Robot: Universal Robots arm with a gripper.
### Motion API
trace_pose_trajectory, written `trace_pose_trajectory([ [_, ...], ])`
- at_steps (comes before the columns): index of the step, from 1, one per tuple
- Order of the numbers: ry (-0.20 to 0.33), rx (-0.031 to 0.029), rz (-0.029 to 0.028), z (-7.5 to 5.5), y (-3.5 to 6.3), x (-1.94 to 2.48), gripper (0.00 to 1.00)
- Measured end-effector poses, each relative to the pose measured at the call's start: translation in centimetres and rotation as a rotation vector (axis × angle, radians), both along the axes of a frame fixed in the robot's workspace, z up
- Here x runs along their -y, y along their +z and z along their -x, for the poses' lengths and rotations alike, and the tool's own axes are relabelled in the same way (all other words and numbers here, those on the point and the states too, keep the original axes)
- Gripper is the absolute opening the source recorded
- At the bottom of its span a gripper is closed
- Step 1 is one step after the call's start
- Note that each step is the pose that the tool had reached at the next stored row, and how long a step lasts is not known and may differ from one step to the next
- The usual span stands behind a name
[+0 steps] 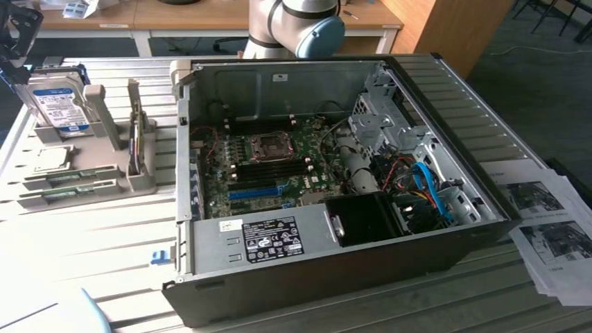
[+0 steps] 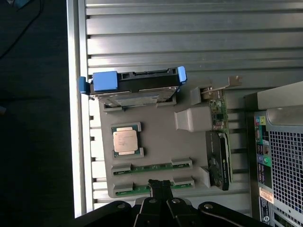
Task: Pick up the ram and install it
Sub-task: 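Pick up the ram and move it above insertion slot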
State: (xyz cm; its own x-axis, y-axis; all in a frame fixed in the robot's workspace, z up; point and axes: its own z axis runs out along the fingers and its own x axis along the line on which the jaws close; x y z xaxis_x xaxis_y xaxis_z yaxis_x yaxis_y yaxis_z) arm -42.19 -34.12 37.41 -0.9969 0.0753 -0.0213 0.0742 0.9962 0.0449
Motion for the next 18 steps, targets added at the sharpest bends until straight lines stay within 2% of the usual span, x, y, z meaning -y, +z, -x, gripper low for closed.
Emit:
trace_pose_trajectory([
  [5,0.004,0.0,0.0,0.0,0.0,0.0,0.09],
  [8,0.026,0.0,0.0,0.01,0.0,-0.01,0.09],
  [18,0.194,0.0,0.0,0.0,-0.01,0.0,0.09],
])
